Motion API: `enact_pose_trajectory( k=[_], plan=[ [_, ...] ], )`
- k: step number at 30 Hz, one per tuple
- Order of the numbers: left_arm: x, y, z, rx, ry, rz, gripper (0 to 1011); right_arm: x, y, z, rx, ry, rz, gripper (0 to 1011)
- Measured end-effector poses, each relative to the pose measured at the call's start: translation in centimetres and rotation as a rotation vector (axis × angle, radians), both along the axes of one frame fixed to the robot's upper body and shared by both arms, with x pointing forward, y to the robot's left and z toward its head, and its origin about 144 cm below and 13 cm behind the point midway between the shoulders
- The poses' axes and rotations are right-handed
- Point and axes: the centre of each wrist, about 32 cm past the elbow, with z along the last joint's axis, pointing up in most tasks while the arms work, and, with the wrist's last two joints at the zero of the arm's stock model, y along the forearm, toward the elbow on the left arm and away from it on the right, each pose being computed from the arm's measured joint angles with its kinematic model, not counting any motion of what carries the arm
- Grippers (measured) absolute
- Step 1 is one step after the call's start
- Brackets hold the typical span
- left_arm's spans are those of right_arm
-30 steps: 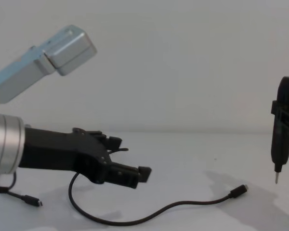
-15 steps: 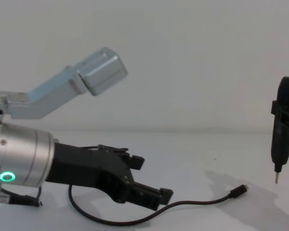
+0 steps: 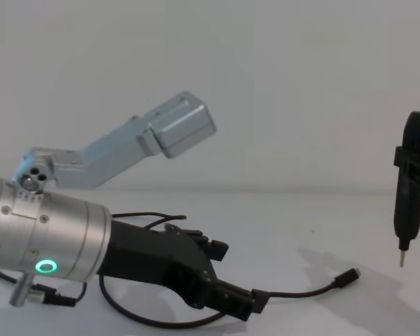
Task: Pick up the data cable with the one hand.
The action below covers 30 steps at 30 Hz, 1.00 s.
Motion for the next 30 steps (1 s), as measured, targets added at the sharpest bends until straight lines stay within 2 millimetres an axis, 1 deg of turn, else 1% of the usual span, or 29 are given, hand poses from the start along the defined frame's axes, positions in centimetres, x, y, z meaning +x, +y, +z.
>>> enact_pose_trajectory(
  k=[16,30],
  plan=[
    [1.5,-1.3,-0.9,0.024,0.019,0.026,1000,0.0,0.0,0.0,0.000,0.000,0.000,275],
    [2.3,-2.1,-1.4,0.034,0.029,0.037,1001,0.0,0.0,0.0,0.000,0.000,0.000,275]
  ],
)
